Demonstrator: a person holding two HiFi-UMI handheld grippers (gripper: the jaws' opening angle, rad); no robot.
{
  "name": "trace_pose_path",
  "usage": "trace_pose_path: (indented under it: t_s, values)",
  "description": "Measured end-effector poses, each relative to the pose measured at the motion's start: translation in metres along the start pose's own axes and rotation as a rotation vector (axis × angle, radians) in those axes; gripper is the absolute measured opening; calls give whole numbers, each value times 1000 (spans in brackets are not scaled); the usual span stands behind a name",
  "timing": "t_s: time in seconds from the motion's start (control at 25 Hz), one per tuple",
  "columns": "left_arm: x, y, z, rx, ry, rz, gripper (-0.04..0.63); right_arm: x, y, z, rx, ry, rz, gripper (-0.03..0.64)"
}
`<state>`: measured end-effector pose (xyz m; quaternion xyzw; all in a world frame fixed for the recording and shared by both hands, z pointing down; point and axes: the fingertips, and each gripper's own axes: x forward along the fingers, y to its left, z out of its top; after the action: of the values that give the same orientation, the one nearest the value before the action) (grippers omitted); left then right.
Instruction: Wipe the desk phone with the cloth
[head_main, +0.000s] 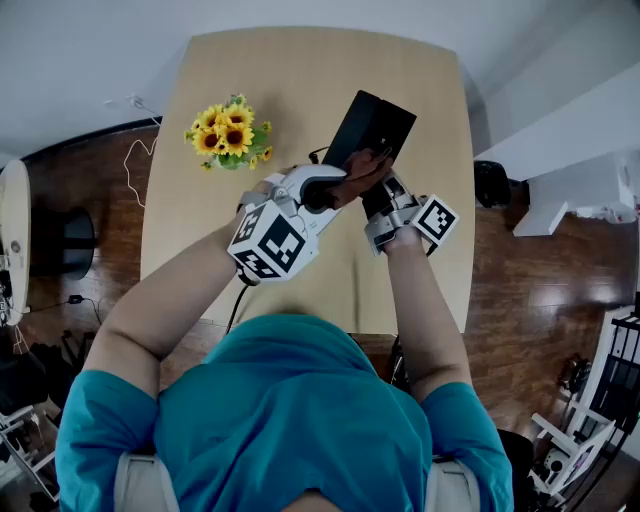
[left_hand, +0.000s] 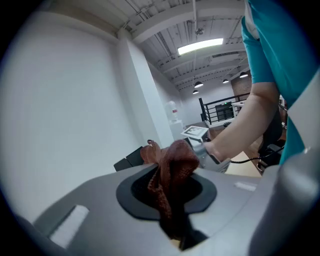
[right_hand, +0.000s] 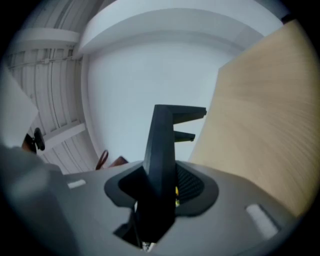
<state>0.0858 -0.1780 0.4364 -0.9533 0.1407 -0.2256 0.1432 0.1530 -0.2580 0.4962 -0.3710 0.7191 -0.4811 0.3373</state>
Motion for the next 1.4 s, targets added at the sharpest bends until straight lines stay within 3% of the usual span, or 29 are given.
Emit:
trace_pose_path:
  t_s: [0.2,0.48,0.68,0.76,0.84,1.0,1.12,1.2,1.32,1.4]
  values:
    - [1,-34,-22,46,10,50,71,8,23,25,64,-81,71,156]
    - [6,-13,-32,43,51,162,71,8,45,37,115,-160,130,156]
    - [18,-14,-26,117,72,178,71,16,63,27,119,-138,171,156]
    - [19,-18,-27,107,58,171,72,18,73,22,96,-114,193,156]
    - [15,-17,-25,1,17,161,72,19,84,19,67,-91,220,156]
    - [5,-14,-18,-311,-91,76,72,17,101,13,23,-49,256,156]
    - [-3,-13,-21,-494,-156,30,72,15,106,11,27,-50,270,156]
    - [-10,-15,-22,-528,-174,26,72,11,109,14,33,-57,280,156]
    - [-14,-20,-39,-538,-129,41,72,7,115,17,34,-61,298,156]
    - [-19,-18,-57,-605,-102,74,72,6,122,8,31,-49,316,156]
